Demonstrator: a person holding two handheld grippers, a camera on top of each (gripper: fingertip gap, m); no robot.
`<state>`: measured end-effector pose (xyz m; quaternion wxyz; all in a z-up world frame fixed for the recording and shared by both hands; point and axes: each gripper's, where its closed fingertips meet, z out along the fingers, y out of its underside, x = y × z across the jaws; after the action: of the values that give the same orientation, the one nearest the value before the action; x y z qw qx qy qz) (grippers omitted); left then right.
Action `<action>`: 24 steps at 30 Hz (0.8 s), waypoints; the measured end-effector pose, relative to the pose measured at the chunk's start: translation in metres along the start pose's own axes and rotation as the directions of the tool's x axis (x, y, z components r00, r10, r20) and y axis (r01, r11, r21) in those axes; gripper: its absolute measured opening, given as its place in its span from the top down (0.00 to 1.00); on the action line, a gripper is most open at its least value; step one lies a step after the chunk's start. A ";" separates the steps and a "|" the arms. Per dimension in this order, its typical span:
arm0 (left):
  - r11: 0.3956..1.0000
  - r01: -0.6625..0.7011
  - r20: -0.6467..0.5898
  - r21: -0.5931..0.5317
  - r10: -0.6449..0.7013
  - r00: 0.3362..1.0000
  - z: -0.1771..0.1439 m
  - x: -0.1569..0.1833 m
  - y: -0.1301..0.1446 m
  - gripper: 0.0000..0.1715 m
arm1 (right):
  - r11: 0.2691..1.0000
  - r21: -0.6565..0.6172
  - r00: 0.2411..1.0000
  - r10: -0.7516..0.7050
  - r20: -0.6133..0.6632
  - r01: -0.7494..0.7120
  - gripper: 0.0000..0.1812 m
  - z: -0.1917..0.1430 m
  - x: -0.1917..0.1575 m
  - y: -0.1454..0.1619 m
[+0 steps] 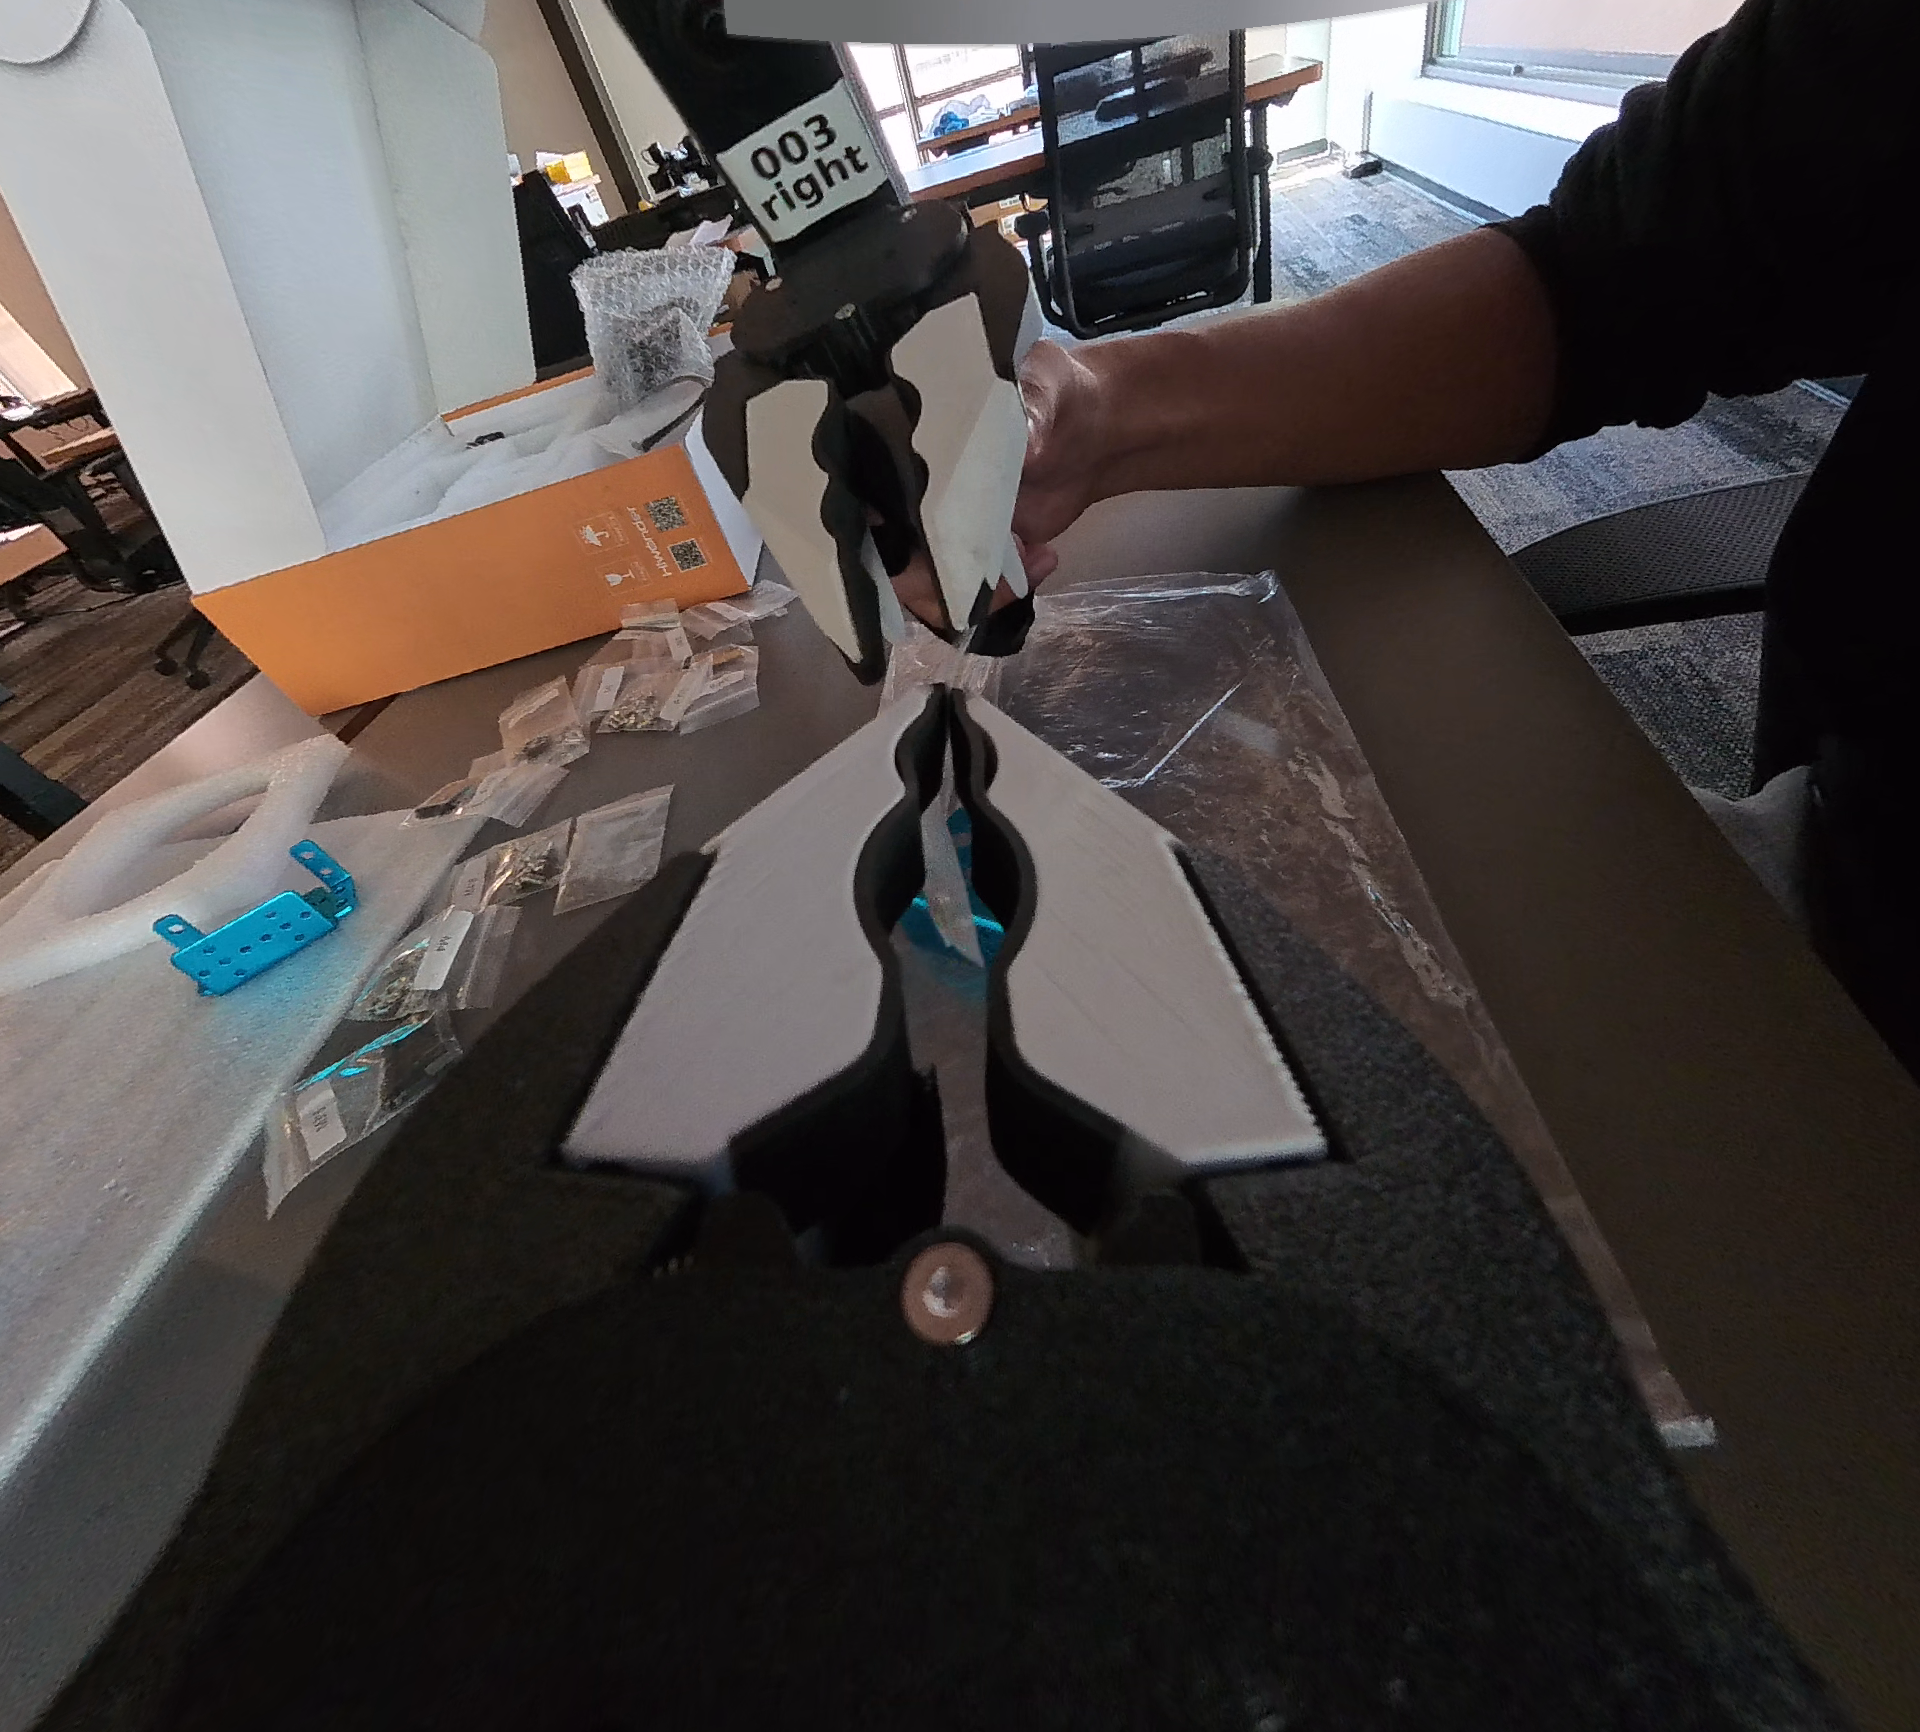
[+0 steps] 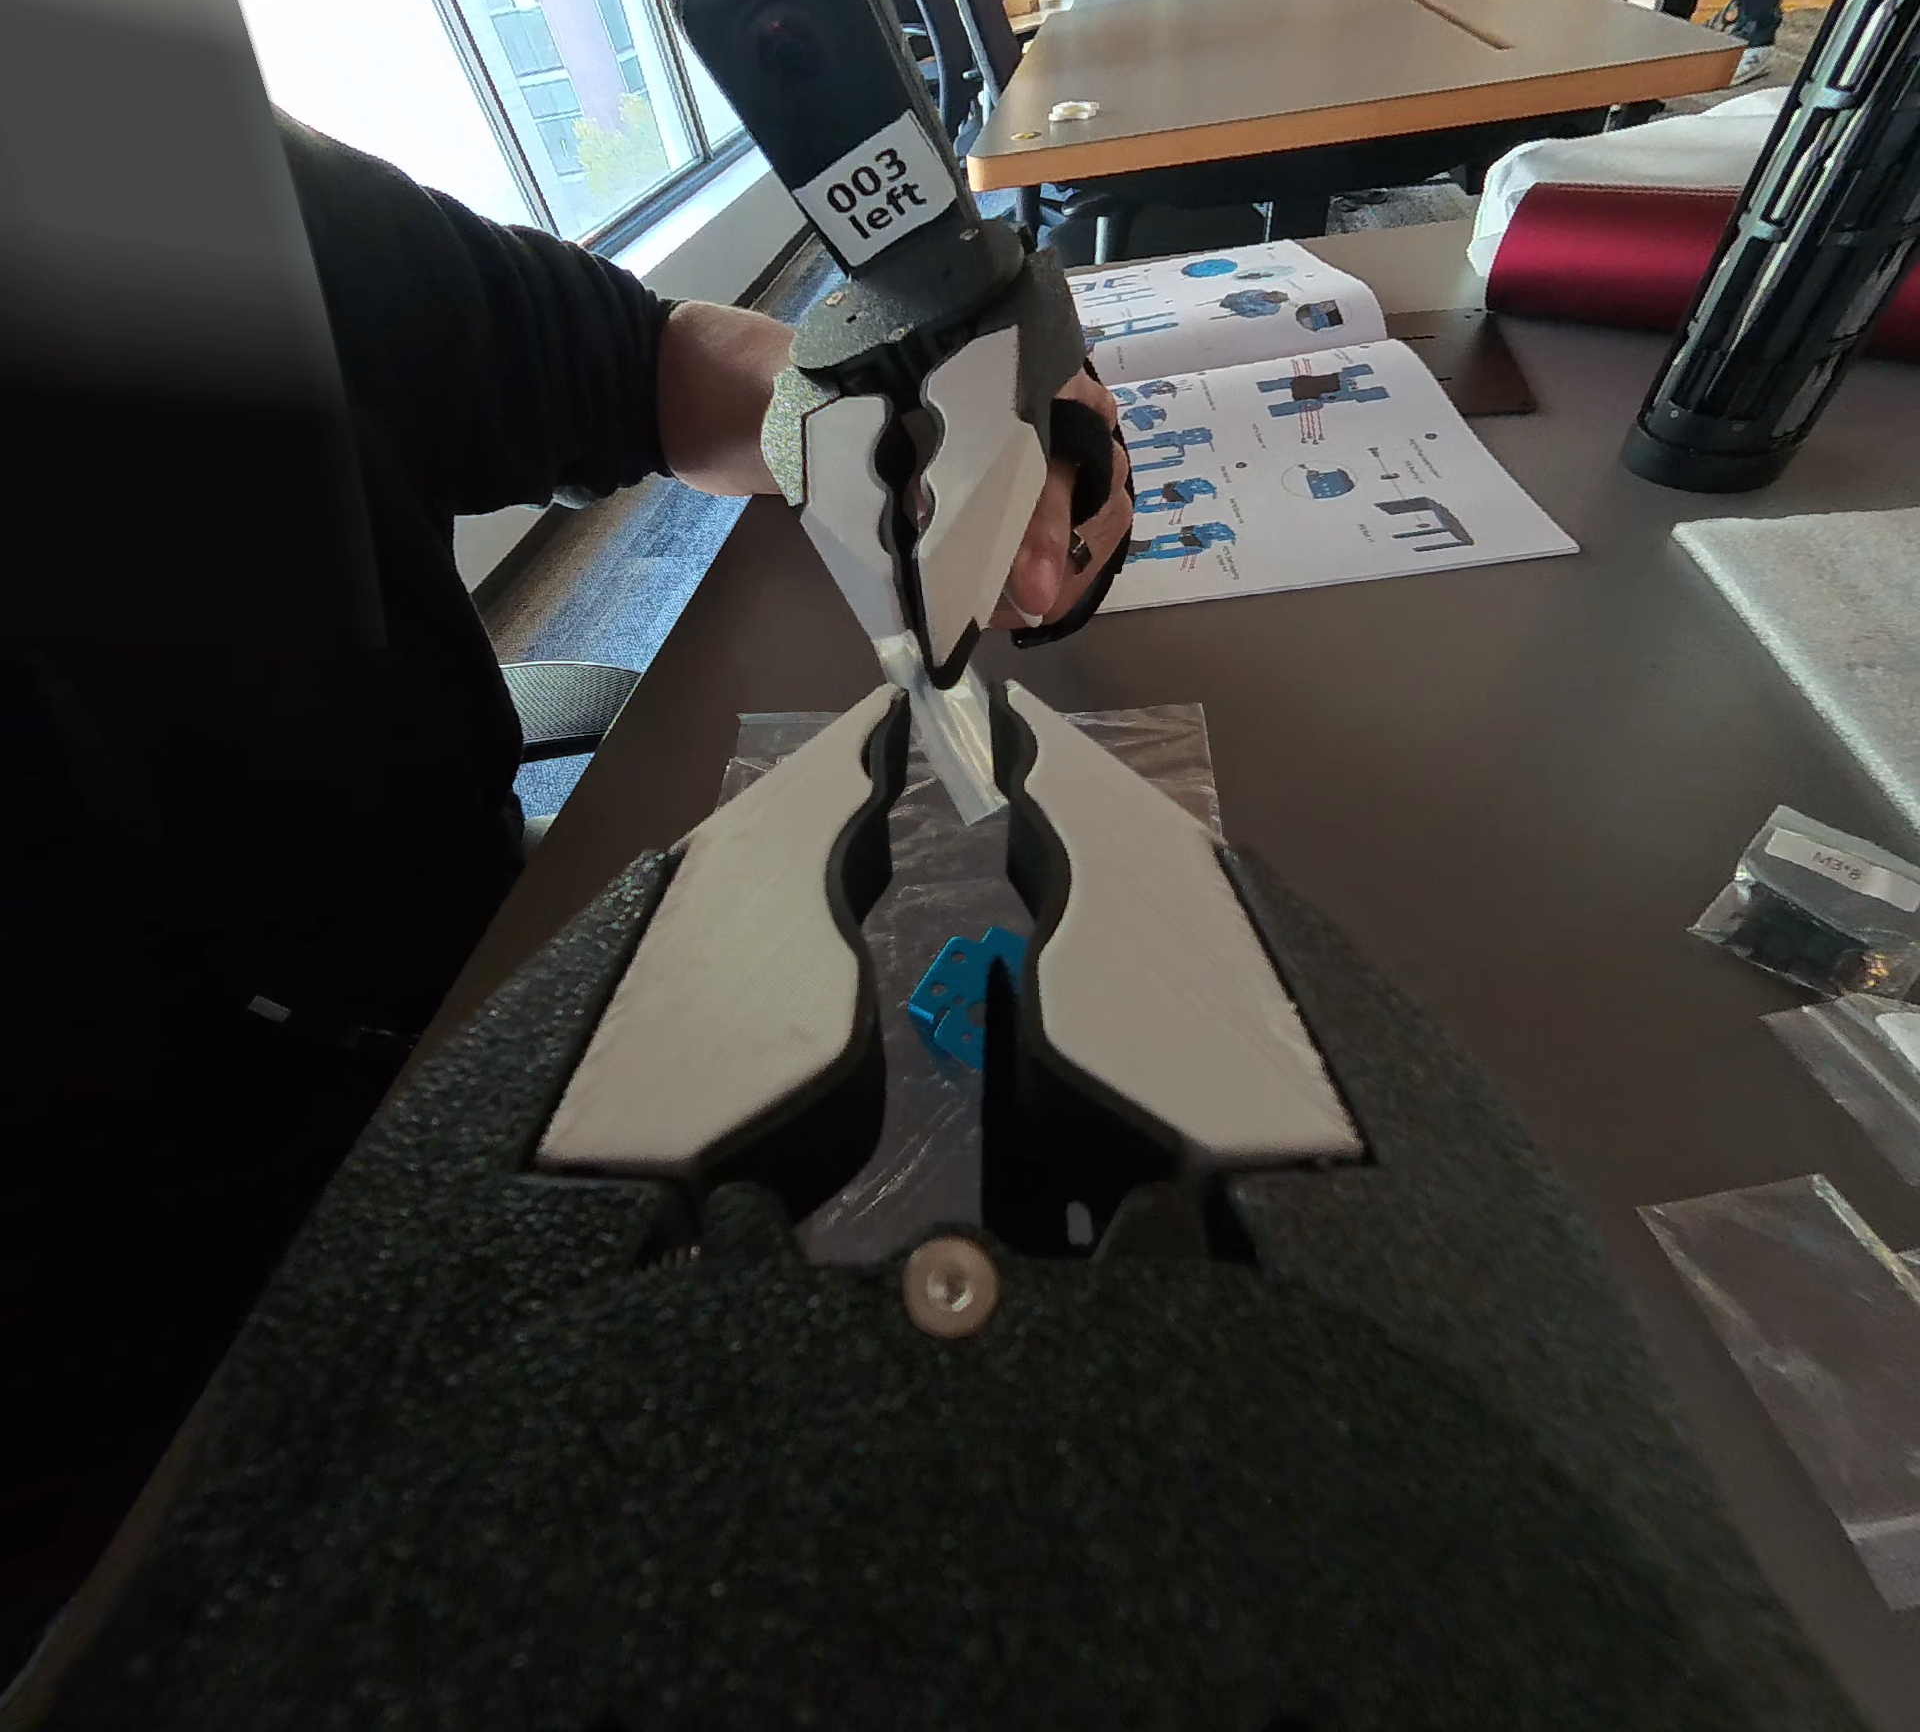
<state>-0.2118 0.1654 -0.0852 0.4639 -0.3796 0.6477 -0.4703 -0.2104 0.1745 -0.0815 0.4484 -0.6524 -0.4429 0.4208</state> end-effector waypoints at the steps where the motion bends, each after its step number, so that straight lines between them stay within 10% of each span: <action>1: 1.000 0.003 -0.001 -0.001 -0.003 1.000 0.000 0.000 0.000 1.00 | 1.000 0.001 1.000 -0.005 -0.009 0.005 0.92 0.000 0.001 0.000; 24: 0.995 -0.078 0.011 -0.066 0.079 0.997 0.002 0.001 0.010 1.00 | 0.980 -0.103 0.981 -0.177 -0.078 0.169 1.00 0.007 -0.001 0.012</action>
<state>-0.2105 0.1662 -0.0949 0.4739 -0.3720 0.6740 -0.4275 -0.2149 0.1725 -0.0950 0.4705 -0.6498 -0.4976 0.3299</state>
